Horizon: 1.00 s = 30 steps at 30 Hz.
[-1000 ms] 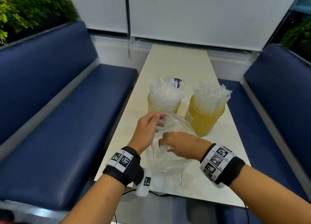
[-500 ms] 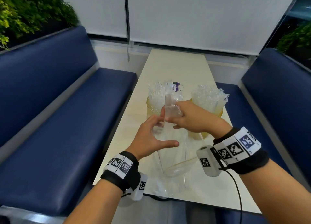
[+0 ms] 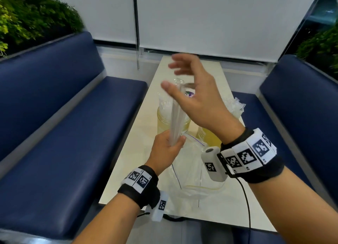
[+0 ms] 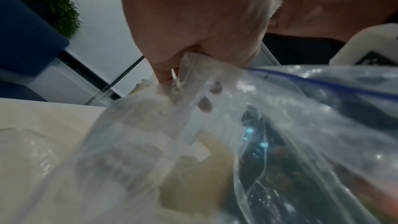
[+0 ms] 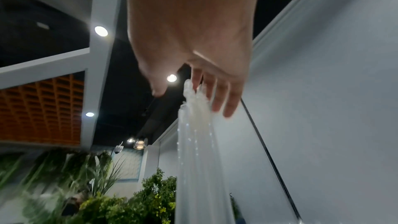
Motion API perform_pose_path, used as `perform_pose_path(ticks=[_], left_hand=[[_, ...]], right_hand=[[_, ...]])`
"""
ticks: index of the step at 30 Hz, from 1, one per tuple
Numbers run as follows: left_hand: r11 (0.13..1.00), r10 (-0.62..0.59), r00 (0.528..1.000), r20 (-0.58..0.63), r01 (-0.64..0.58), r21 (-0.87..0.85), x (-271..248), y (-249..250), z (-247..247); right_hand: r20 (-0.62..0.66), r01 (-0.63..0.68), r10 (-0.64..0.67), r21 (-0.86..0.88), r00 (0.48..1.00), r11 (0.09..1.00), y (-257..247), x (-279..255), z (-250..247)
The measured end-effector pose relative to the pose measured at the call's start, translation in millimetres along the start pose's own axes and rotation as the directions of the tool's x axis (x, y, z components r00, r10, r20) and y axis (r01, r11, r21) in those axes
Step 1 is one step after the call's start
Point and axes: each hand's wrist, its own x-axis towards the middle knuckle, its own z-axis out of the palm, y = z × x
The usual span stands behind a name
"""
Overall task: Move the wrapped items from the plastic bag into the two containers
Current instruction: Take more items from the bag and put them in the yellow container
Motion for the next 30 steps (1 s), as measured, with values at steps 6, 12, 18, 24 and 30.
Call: perform_pose_path(ticks=[6,12,18,24,30], left_hand=[[0.999,-0.013,1.0,-0.006,0.013,-0.044,4.5,1.8,0.2],[0.995,-0.052,0.998,-0.031,0.049,-0.084,2.0,1.6,0.1],[0.991,-0.094,0.996,-0.002,0.093,-0.1,4.7,7.6,-0.2],[0.996,-0.074,0.997,0.014,0.075,-0.041,3.9,-6.8,-2.1],[0.996,-0.093,0.996,-0.015,0.094,0.011,4.1,-11.1,-8.0]], right_hand=[[0.252,0.143,-0.055,-0.347,0.966,0.927,16.9,-6.1,22.1],[0.021,-0.216,0.215,0.119,0.976,0.969,27.9,-22.9,33.5],[0.225,-0.44,0.387,0.284,0.894,0.852,32.4,-32.8,51.9],[0.058,-0.292,0.312,0.542,0.948,0.788,26.3,-1.7,5.0],[-0.333,-0.012,0.191,0.473,0.923,0.881,45.5,38.4,-78.6]])
